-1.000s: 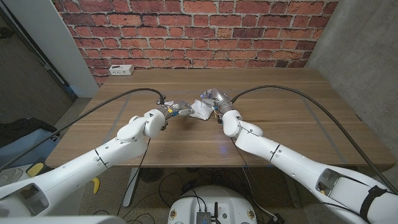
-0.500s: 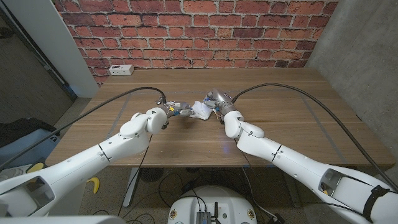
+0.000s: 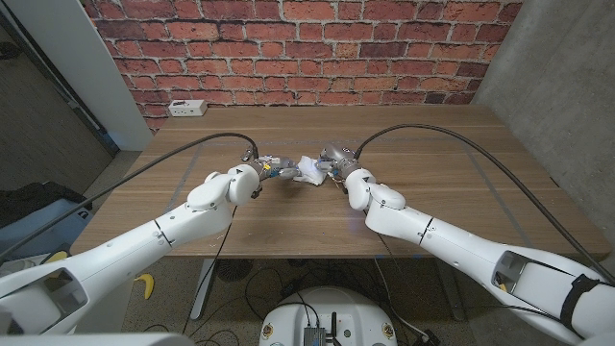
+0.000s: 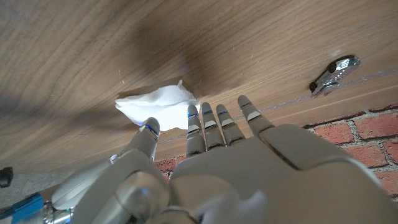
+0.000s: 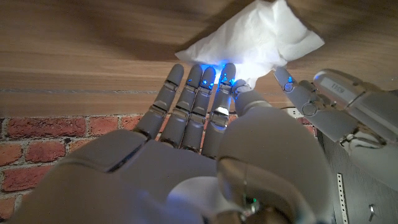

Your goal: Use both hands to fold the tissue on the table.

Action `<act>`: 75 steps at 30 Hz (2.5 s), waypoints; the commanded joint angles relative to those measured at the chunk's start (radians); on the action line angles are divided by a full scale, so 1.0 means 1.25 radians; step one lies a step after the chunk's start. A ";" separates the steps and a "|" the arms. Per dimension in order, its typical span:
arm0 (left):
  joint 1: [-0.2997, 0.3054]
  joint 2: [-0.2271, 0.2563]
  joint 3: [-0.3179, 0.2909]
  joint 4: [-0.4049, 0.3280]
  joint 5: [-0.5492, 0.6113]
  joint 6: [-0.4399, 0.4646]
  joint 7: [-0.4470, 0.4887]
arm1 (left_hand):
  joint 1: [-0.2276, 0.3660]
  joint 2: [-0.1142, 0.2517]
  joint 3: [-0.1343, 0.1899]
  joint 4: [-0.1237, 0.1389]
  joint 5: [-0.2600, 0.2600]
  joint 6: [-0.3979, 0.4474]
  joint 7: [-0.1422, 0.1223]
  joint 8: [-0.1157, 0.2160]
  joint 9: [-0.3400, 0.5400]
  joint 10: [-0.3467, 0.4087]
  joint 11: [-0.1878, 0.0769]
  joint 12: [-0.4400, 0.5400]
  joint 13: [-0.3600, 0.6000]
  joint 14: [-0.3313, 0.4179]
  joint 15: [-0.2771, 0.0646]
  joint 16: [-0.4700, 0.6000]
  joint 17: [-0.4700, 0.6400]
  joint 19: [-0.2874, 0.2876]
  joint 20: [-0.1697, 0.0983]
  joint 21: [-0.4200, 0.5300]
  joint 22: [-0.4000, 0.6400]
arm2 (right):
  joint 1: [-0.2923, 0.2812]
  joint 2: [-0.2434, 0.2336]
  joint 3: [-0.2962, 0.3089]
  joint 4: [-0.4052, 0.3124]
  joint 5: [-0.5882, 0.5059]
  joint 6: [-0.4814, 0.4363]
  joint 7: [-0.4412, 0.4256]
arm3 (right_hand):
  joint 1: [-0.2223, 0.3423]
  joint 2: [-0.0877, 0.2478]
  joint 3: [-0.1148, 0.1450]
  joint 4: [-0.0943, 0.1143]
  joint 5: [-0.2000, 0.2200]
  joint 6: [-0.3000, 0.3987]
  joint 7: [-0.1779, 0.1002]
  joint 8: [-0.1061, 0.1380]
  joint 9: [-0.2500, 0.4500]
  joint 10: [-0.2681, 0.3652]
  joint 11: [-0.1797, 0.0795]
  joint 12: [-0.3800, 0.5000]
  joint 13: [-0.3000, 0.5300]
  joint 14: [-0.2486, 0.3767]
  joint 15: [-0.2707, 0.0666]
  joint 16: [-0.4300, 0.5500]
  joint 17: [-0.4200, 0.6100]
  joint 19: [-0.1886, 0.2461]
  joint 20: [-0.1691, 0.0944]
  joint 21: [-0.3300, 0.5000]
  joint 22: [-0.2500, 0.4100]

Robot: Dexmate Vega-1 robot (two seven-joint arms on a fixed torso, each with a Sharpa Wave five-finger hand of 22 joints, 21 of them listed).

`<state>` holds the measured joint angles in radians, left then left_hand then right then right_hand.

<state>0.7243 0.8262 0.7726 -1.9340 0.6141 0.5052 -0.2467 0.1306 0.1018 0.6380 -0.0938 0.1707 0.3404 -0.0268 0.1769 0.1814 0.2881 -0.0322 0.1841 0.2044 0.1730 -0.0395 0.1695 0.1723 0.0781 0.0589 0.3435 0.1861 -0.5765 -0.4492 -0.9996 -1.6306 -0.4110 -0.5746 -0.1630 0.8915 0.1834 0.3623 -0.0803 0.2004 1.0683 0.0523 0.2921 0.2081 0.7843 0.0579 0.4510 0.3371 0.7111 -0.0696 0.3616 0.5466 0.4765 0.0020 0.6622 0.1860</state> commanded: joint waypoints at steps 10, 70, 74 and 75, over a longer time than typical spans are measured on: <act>-0.012 0.000 0.008 0.004 -0.004 0.003 -0.009 | -0.010 -0.003 -0.002 0.004 -0.001 -0.002 0.002 0.001 0.000 -0.002 -0.001 0.007 -0.001 -0.001 -0.010 0.005 -0.001 -0.003 -0.002 -0.004 0.002 | -0.041 -0.008 0.033 -0.004 -0.014 0.083 -0.090 | -0.022 -0.012 0.012 0.009 0.014 -0.025 -0.005 -0.021 -0.001 -0.025 0.003 -0.020 -0.003 -0.006 -0.021 -0.016 -0.005 -0.006 0.008 0.007 0.001; -0.026 -0.002 0.018 0.010 -0.001 0.010 -0.015 | -0.023 -0.002 -0.004 0.012 -0.001 0.000 0.012 0.005 -0.002 0.002 -0.004 0.014 -0.007 0.005 -0.014 0.008 -0.002 0.001 -0.003 -0.013 0.003 | -0.068 -0.031 0.044 -0.042 -0.062 0.106 -0.003 | -0.041 -0.019 0.079 -0.041 0.038 0.023 0.004 0.053 0.064 0.066 -0.004 0.041 0.056 0.077 -0.036 0.033 0.085 -0.001 0.019 0.070 0.006; -0.025 -0.001 0.017 0.007 0.001 0.011 -0.015 | -0.024 -0.002 -0.004 0.013 0.000 0.001 0.012 0.005 -0.002 0.003 -0.003 0.014 -0.007 0.005 -0.013 0.008 -0.002 0.001 -0.003 -0.013 0.003 | -0.079 -0.032 0.054 -0.044 -0.067 0.120 -0.039 | -0.049 -0.022 0.083 -0.040 0.038 0.012 0.001 0.047 0.060 0.050 -0.005 0.032 0.052 0.058 -0.034 0.020 0.083 -0.012 0.022 0.070 0.006; -0.025 -0.001 0.017 0.007 0.001 0.011 -0.014 | -0.024 -0.001 -0.004 0.013 0.000 0.000 0.011 0.005 -0.002 0.003 -0.003 0.014 -0.007 0.005 -0.013 0.008 -0.002 0.001 -0.003 -0.013 0.003 | -0.082 -0.033 0.058 -0.044 -0.067 0.127 -0.049 | -0.051 -0.023 0.084 -0.040 0.038 0.007 -0.001 0.045 0.059 0.042 -0.006 0.028 0.051 0.053 -0.036 0.015 0.081 -0.015 0.024 0.070 0.005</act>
<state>0.6922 0.8222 0.7955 -1.9194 0.6133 0.5200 -0.2683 0.1069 0.0992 0.6307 -0.0809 0.1700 0.3429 -0.0141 0.1769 0.1768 0.2885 -0.0392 0.1928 0.1953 0.1735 -0.0392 0.1742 0.1680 0.0782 0.0588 0.3289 0.1863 -0.6574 -0.4877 -0.9517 -1.6769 -0.4827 -0.4482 -0.1394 0.8432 0.1567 0.4565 -0.1290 0.2445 1.0905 0.0532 0.3541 0.2830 0.8529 0.0518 0.4936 0.4033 0.7901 -0.0890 0.3905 0.6490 0.4652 0.0277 0.7435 0.1903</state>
